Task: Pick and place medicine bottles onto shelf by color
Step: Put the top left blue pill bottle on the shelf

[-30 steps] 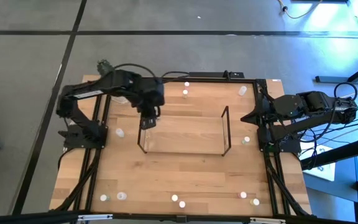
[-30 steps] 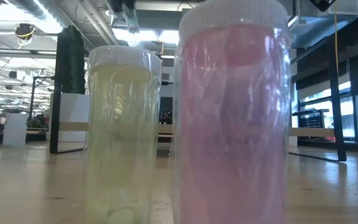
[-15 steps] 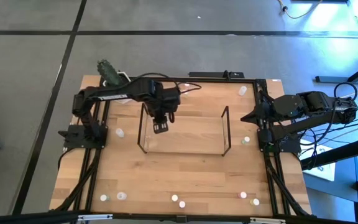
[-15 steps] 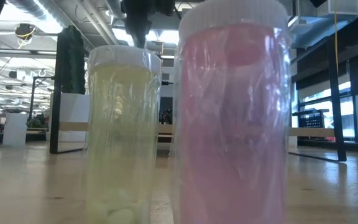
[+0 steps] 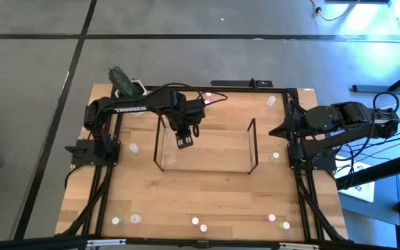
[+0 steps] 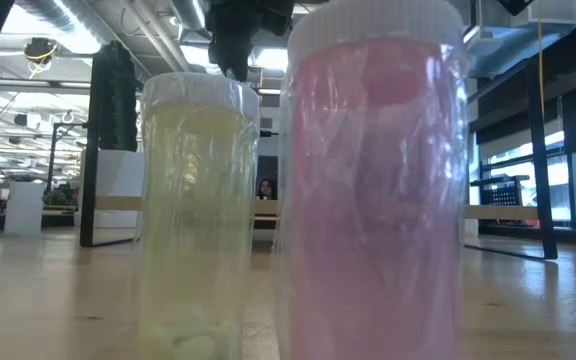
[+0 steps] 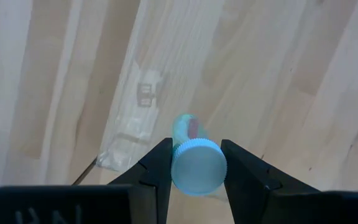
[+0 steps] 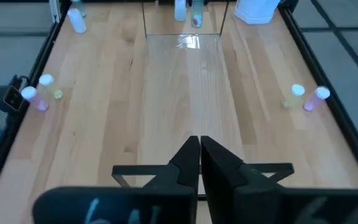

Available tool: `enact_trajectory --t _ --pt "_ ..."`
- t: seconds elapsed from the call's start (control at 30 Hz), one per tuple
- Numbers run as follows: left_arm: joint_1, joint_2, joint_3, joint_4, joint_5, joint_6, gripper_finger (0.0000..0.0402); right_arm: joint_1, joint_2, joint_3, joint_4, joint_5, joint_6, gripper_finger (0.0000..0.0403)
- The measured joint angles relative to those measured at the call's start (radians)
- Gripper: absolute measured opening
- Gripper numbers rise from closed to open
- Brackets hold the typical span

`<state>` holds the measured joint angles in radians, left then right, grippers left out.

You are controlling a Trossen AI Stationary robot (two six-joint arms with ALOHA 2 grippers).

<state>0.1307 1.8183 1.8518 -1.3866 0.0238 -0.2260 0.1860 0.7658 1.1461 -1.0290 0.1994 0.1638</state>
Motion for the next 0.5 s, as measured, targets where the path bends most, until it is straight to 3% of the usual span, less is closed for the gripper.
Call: enact_trajectory --t 0.27,0.5 --pt "0.002 0.000 -0.122 0.021 -0.002 -0.078 0.0111 0.000 0.000 0.000 0.000 0.173 0.147 0.0018" --pt "0.004 0.000 -0.221 0.096 -0.056 -0.113 0.0111 0.000 0.000 0.000 0.000 0.183 0.121 0.0018"
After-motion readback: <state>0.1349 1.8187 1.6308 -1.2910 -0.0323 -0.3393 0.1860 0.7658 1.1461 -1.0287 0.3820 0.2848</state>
